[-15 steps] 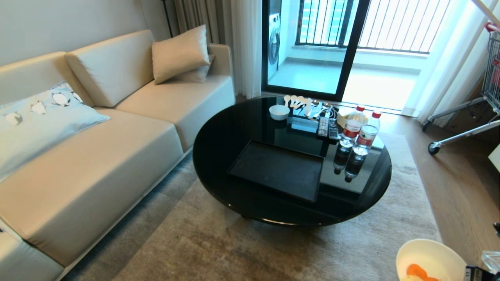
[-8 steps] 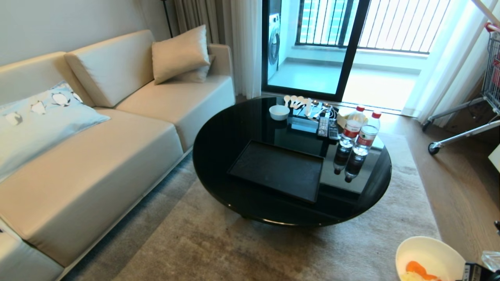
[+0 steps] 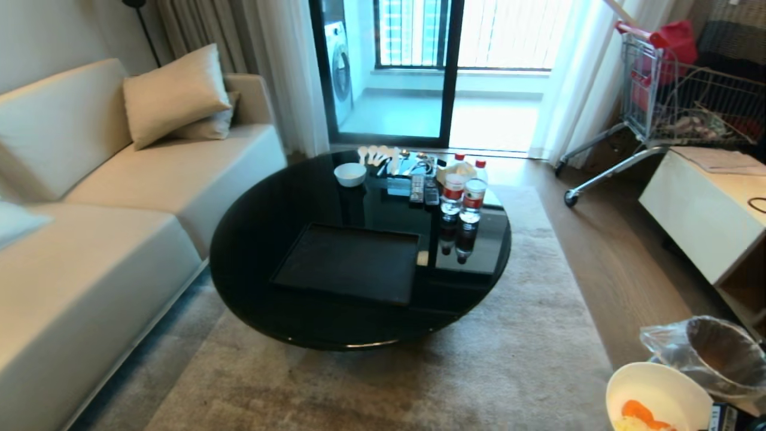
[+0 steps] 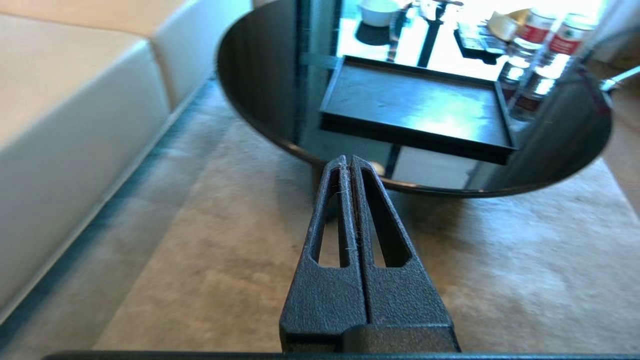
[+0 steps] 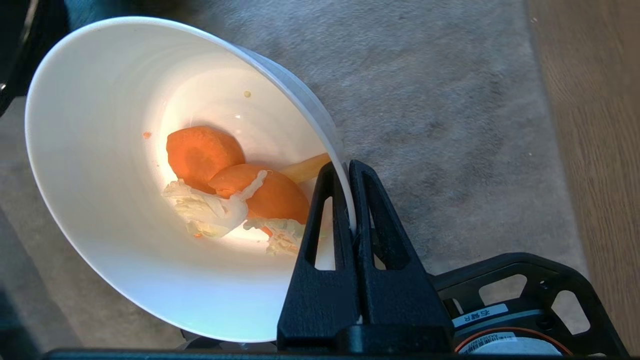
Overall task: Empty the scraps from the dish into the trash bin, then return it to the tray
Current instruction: Move the bowl over the trash can
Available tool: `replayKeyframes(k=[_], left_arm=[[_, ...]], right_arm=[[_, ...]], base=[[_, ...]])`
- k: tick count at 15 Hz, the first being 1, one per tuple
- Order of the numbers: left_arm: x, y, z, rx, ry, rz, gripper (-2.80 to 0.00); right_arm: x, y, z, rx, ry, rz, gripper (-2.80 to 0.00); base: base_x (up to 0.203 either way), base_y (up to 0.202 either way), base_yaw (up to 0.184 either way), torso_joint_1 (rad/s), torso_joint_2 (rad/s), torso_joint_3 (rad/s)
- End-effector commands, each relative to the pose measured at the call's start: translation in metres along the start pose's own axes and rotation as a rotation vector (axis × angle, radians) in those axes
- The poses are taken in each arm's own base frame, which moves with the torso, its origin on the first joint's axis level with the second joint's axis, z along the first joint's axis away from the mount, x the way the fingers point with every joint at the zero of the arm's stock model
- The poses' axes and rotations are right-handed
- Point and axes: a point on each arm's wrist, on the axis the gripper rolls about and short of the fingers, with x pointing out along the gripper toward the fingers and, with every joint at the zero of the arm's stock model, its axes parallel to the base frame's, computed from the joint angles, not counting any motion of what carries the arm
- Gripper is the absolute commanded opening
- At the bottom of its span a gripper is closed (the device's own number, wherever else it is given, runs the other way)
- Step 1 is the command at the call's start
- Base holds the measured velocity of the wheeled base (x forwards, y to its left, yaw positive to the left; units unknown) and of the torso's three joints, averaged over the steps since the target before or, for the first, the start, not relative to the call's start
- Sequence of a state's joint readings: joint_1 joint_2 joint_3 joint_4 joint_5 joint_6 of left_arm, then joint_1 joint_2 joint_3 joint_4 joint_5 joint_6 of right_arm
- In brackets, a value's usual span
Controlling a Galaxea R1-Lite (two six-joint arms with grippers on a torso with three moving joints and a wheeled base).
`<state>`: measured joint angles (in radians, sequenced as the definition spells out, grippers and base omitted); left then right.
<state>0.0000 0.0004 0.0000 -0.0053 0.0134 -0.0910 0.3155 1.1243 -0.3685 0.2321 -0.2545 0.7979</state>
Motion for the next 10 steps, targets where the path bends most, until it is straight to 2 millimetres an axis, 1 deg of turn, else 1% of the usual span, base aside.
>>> replayKeyframes(k=[1,5,10], left_arm=[[0.0,0.0,0.0001,-0.001,-0.001,0.0,-2.8],[0.0,0.0,0.0001,-0.001,-0.001,0.0,-2.8],[0.0,0.0,0.0001,-0.001,-0.001,0.0,-2.8]], right_arm=[[-0.0001,-0.0004,0.0,0.006,-0.003,-0.004,-2.8],[-0.0011,-0.0025,-0.0017,0.055,0.016,-0.03,-2.8],[-0.0011,-0.0027,-0.0018,0.061,0.017,-0.031,-2.8]], base=[[0.0,0.011,-0.171,0.006,0.0,0.006],[-0.001,0.011,-0.164,0.0,0.0,0.002],[-0.002,0.011,-0.168,0.002,0.0,0.003]])
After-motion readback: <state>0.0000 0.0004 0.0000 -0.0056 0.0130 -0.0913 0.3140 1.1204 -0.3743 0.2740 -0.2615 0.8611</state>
